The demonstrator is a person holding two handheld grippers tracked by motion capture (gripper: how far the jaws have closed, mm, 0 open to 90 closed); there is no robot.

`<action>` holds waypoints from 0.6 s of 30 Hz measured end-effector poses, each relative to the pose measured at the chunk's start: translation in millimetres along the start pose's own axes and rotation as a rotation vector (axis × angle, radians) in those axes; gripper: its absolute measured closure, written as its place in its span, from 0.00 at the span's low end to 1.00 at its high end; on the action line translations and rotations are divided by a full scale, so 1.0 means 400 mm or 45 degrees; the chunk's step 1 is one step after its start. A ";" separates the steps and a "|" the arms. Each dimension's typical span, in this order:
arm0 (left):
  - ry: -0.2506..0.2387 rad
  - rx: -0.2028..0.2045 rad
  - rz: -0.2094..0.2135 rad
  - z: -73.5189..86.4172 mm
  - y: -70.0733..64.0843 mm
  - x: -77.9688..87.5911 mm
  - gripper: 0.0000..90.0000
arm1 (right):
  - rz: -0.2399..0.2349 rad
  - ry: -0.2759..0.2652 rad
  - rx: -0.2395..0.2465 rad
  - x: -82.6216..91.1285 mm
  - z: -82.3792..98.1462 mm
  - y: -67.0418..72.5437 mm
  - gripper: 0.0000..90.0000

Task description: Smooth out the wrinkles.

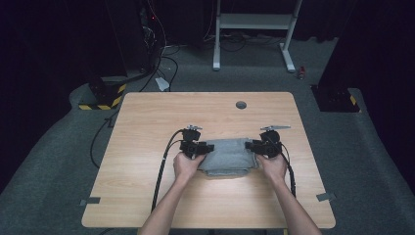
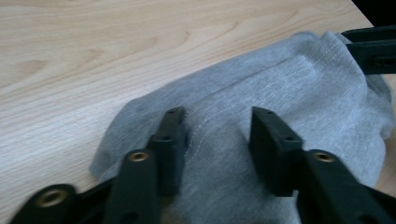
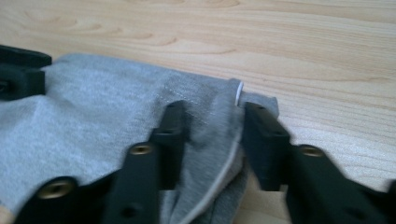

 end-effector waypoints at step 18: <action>-0.071 -0.187 0.051 -0.003 -0.070 0.067 0.90 | -0.039 -0.166 0.182 0.114 0.012 0.018 0.93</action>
Point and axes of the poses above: each handheld gripper's, and its own axes: x roughly backward along the jaws, z roughly out of its underside, y roughly to its left, the point moved 6 cm from there along -x, roughly forward along the jaws, and after that the axes turned 15 degrees about z, right-handed, at the moved point
